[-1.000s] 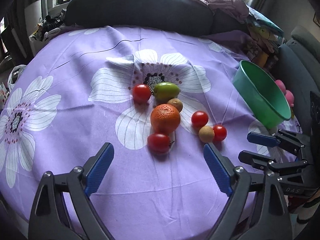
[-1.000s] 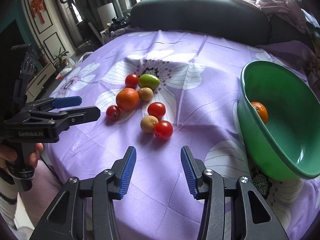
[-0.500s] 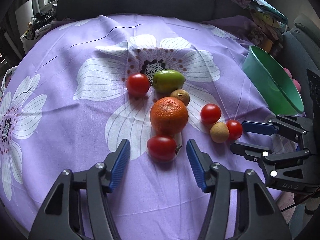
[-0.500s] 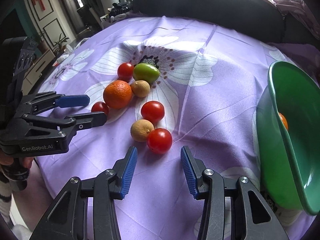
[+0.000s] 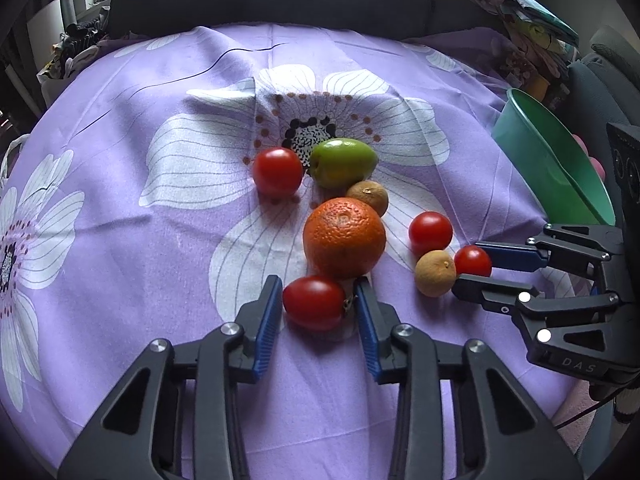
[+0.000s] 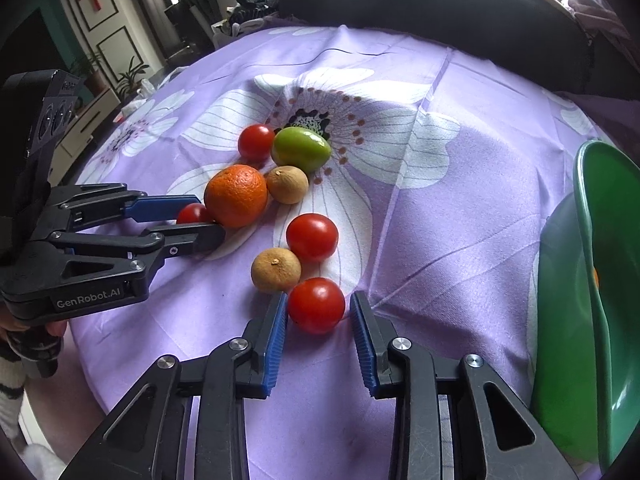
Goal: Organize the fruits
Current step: 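Grasp the red cherry tomato with the left tool, then carry the tomato into the green bowl and open the left tool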
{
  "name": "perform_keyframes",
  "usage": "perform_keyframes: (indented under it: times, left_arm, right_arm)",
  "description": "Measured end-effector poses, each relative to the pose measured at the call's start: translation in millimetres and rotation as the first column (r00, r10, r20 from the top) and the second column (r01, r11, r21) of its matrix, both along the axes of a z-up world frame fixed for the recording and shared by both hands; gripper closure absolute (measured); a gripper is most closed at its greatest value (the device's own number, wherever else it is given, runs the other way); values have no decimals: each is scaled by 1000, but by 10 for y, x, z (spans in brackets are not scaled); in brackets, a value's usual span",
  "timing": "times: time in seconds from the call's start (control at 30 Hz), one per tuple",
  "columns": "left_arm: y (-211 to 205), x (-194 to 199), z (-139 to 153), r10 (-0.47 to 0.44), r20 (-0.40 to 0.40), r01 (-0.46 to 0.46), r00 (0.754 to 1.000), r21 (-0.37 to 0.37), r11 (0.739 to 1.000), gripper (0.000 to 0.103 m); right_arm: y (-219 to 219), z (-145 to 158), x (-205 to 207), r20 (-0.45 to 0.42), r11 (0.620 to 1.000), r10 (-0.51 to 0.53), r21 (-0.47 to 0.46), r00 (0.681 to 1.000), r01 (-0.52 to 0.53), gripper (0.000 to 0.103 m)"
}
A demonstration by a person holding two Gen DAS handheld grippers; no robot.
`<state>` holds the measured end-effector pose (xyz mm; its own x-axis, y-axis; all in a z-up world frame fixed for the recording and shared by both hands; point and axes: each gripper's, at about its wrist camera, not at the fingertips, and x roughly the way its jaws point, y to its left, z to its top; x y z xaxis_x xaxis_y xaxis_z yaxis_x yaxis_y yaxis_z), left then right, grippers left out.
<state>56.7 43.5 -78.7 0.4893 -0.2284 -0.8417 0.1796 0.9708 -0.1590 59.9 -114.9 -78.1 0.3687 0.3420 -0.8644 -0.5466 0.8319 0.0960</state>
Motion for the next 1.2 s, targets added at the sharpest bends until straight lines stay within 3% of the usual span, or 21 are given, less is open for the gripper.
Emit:
perform_keyframes:
  times: [0.4, 0.77, 0.93, 1.2]
  left_arm:
    - [25, -168, 186, 7, 30, -5, 1000, -59, 998, 71]
    - [-392, -248, 533, -81, 99, 89, 992, -83, 992, 71]
    - [-726, -156, 729, -147, 145, 165, 978, -116, 980, 71]
    - [-1392, 77, 991, -264, 208, 293, 942, -124, 948, 71]
  right_arm:
    - [-104, 123, -98, 18, 997, -21, 72, 1000, 20, 74]
    - [-483, 470, -310, 88, 978, -119, 181, 989, 102, 74]
    - [-777, 685, -373, 151, 965, -202, 199, 968, 170, 74]
    - [-1247, 896, -379, 240, 932, -350, 188, 906, 310, 74]
